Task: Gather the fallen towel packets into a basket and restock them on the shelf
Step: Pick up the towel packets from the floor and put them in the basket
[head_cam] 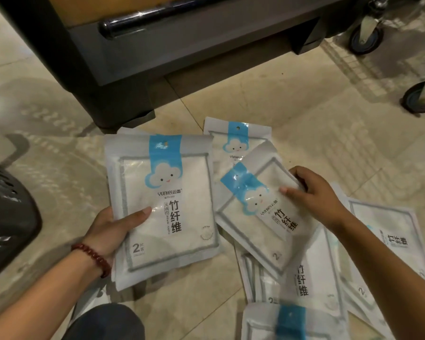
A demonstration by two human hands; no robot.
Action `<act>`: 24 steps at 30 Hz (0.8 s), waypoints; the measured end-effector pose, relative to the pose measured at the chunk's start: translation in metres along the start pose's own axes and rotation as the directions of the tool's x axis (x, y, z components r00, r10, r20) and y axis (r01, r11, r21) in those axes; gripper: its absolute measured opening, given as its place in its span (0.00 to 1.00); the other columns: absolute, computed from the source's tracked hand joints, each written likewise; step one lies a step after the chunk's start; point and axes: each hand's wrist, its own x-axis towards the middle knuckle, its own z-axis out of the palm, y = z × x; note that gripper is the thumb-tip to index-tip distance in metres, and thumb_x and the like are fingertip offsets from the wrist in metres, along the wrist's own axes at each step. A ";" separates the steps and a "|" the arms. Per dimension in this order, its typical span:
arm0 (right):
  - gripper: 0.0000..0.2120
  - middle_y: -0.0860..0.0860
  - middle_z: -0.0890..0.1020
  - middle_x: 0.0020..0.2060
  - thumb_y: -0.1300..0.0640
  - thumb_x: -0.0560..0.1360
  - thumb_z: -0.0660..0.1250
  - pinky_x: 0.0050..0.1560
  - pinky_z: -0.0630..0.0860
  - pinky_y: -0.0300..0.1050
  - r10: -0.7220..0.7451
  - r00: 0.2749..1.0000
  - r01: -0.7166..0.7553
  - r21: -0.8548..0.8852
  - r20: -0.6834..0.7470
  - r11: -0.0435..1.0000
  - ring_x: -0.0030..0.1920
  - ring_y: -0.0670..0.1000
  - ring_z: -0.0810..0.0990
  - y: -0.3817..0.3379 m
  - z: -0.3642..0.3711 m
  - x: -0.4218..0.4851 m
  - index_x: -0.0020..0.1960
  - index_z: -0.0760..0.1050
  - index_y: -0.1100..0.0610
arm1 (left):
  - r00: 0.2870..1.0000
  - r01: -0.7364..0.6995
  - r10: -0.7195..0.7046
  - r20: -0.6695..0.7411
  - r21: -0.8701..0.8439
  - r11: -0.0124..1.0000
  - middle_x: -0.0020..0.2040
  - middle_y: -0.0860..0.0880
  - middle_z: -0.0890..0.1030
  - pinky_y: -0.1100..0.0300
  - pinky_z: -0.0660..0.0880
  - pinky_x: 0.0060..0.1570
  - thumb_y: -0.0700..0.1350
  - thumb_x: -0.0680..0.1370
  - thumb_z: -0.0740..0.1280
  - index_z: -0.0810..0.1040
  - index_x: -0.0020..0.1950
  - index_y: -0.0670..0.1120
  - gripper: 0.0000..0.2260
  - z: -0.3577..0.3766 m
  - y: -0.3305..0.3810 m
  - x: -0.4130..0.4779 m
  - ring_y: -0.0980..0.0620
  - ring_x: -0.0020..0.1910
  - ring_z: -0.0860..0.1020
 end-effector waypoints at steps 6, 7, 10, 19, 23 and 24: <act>0.06 0.44 0.74 0.34 0.58 0.74 0.67 0.33 0.66 0.37 -0.025 0.958 0.016 -0.034 -0.284 0.999 0.34 0.40 0.72 -0.026 0.011 0.009 0.44 0.69 0.56 | 0.997 -0.036 0.036 -0.065 -0.003 0.999 0.42 0.45 0.85 0.56 0.80 0.32 0.43 0.63 0.73 0.81 0.48 0.44 0.15 -0.004 -0.003 -0.001 0.47 0.39 0.84; 0.06 0.43 0.73 0.34 0.58 0.74 0.66 0.32 0.65 0.37 0.005 0.923 0.003 0.018 -0.385 1.000 0.33 0.38 0.72 -0.029 0.013 0.009 0.44 0.69 0.55 | 0.996 -0.040 0.040 -0.081 0.005 0.999 0.42 0.45 0.85 0.56 0.80 0.34 0.44 0.62 0.73 0.81 0.48 0.45 0.15 -0.005 -0.003 0.000 0.47 0.40 0.84; 0.05 0.43 0.71 0.35 0.57 0.76 0.64 0.31 0.67 0.32 0.151 0.843 0.000 0.281 -0.516 0.960 0.32 0.37 0.70 -0.043 0.020 0.008 0.45 0.68 0.56 | 0.989 -0.052 0.054 -0.137 0.015 0.999 0.41 0.47 0.85 0.56 0.79 0.40 0.45 0.62 0.74 0.81 0.47 0.46 0.15 -0.007 -0.007 0.002 0.48 0.40 0.84; 0.06 0.41 0.70 0.33 0.58 0.76 0.66 0.33 0.66 0.25 0.169 0.935 -0.068 0.312 -0.310 0.948 0.33 0.37 0.67 -0.102 0.102 -0.001 0.47 0.69 0.55 | 0.997 0.004 -0.008 -0.074 -0.044 0.999 0.43 0.45 0.85 0.56 0.80 0.34 0.59 0.56 0.76 0.81 0.50 0.44 0.28 0.002 -0.003 0.000 0.46 0.42 0.84; 0.06 0.41 0.70 0.34 0.56 0.77 0.63 0.31 0.66 0.25 0.155 0.979 -0.107 0.312 -0.132 0.944 0.33 0.38 0.69 -0.115 0.140 -0.011 0.49 0.67 0.56 | 0.999 0.027 -0.029 -0.039 -0.034 0.999 0.46 0.42 0.85 0.50 0.80 0.43 0.49 0.48 0.83 0.82 0.49 0.42 0.32 0.005 -0.006 0.003 0.44 0.44 0.84; 0.07 0.42 0.70 0.34 0.55 0.77 0.63 0.30 0.66 0.25 0.180 0.979 -0.142 0.324 -0.092 0.935 0.33 0.39 0.69 -0.114 0.144 -0.011 0.49 0.66 0.57 | 0.998 0.022 -0.023 -0.061 -0.026 0.999 0.45 0.42 0.85 0.49 0.79 0.46 0.46 0.49 0.82 0.82 0.48 0.42 0.29 0.004 -0.006 0.004 0.43 0.44 0.84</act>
